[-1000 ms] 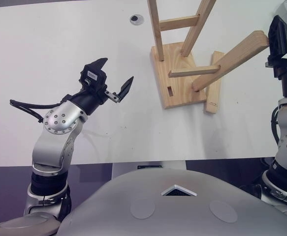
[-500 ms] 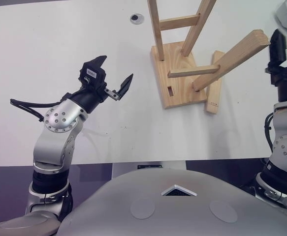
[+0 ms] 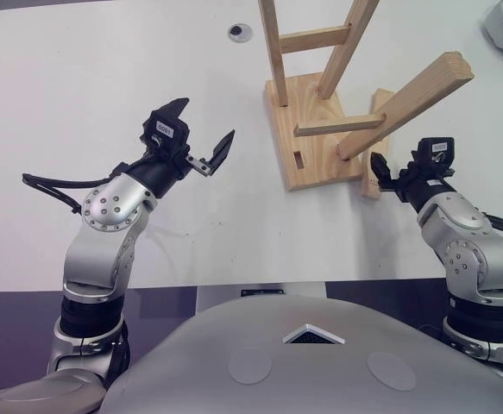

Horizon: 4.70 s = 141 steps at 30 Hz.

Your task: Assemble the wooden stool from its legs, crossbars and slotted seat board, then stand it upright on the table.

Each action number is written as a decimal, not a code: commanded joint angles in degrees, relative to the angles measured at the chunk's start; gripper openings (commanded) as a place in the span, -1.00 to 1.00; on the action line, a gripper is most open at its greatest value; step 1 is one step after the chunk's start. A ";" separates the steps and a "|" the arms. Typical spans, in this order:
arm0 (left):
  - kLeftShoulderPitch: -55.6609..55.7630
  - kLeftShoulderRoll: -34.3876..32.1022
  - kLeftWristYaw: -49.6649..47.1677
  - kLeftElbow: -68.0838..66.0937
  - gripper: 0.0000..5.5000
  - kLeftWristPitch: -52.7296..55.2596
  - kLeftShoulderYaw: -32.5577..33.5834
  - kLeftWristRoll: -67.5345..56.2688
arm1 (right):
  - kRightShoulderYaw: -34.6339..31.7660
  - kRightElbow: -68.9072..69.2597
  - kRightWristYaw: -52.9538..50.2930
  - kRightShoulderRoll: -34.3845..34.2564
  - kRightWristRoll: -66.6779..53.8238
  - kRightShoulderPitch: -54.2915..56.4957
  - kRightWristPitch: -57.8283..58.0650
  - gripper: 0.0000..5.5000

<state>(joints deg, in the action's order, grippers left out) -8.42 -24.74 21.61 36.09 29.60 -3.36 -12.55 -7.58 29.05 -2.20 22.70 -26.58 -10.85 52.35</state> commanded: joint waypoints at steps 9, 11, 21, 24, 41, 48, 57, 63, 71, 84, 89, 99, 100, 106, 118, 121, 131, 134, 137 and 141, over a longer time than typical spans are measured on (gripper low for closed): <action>0.43 0.83 -1.02 -0.35 0.74 -0.52 -1.62 3.28 | -2.26 -0.85 1.76 3.39 6.19 4.08 6.79 0.57; 0.41 0.96 -0.98 -0.42 0.74 -0.65 -1.49 3.43 | -3.39 -1.89 2.56 4.12 7.08 4.71 5.78 0.57; 1.25 1.60 -0.72 -1.51 0.74 -1.38 -1.77 4.29 | 2.38 -5.22 8.36 1.47 9.08 6.98 0.58 0.57; 1.35 1.63 -0.57 -1.57 0.74 -1.43 -1.64 4.31 | 2.88 -6.38 8.45 1.96 10.64 6.68 1.12 0.57; 0.90 2.27 -1.32 -1.08 0.74 -1.43 -1.80 5.02 | 4.07 -6.20 11.69 4.67 14.70 4.21 7.38 0.37; 1.25 2.41 -1.84 -1.03 0.74 -1.35 -2.05 5.20 | 5.02 -7.45 17.31 8.49 14.98 4.78 7.10 -0.08; 10.34 5.22 -2.89 -2.70 0.74 0.71 7.55 -2.62 | -6.99 -7.41 11.31 -0.83 13.09 15.21 -9.58 -0.20; 22.40 4.79 -2.02 -0.66 0.74 8.96 19.78 -23.99 | -15.54 -0.60 8.67 -2.76 8.56 21.95 -15.60 -0.20; 35.69 2.95 -9.52 -6.07 0.74 19.15 27.19 -55.86 | -26.38 6.91 12.84 3.29 -3.89 26.25 -15.79 -0.21; 42.58 -1.09 -17.58 -8.33 0.74 16.18 22.28 -76.13 | -17.88 8.48 14.04 11.93 -41.03 41.07 -6.80 -0.21; 43.63 0.17 -16.47 -7.40 0.74 15.03 17.48 -76.16 | -11.74 6.06 20.43 14.32 -46.51 43.71 -5.70 -0.21; 44.32 0.47 -26.69 -4.36 0.74 8.61 16.80 -79.75 | 1.08 8.99 28.58 21.39 -27.94 47.19 -10.01 -0.21; 44.28 0.52 -29.18 -4.39 0.74 7.74 16.97 -79.82 | 3.17 9.80 29.75 22.61 -23.47 46.79 -11.69 -0.21; 44.27 1.15 -38.28 -4.19 0.68 3.72 16.77 -81.24 | 7.30 9.96 32.77 22.15 -13.08 46.14 -15.93 -0.21; 41.74 3.06 -46.23 -2.97 -0.03 0.33 14.13 -83.18 | 10.85 9.51 34.24 19.53 -2.63 45.08 -19.70 -0.21; 41.88 2.56 -46.65 -3.58 -0.25 -0.24 14.50 -82.14 | 11.35 9.27 35.14 19.27 -0.43 44.50 -20.86 -0.21; 41.16 5.08 -50.52 -3.50 -0.59 -2.03 12.81 -82.84 | 13.08 8.04 33.99 17.87 5.20 45.42 -20.57 -0.24; 40.77 5.18 -50.77 -3.31 -0.59 -2.14 12.37 -82.19 | 13.32 8.35 33.78 16.75 5.24 45.41 -19.97 -0.24; 40.63 4.25 -51.06 -3.72 -0.59 -2.24 12.62 -80.67 | 13.34 8.41 33.91 16.04 5.60 45.44 -19.92 -0.24; 40.44 3.47 -52.68 -4.23 -0.63 -2.52 13.54 -79.06 | 13.28 7.27 33.05 15.39 8.18 45.89 -21.18 0.04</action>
<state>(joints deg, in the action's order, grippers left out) 32.22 -20.51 -29.69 31.96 27.12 9.65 -92.86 6.23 36.91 31.43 38.25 -20.01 33.63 32.05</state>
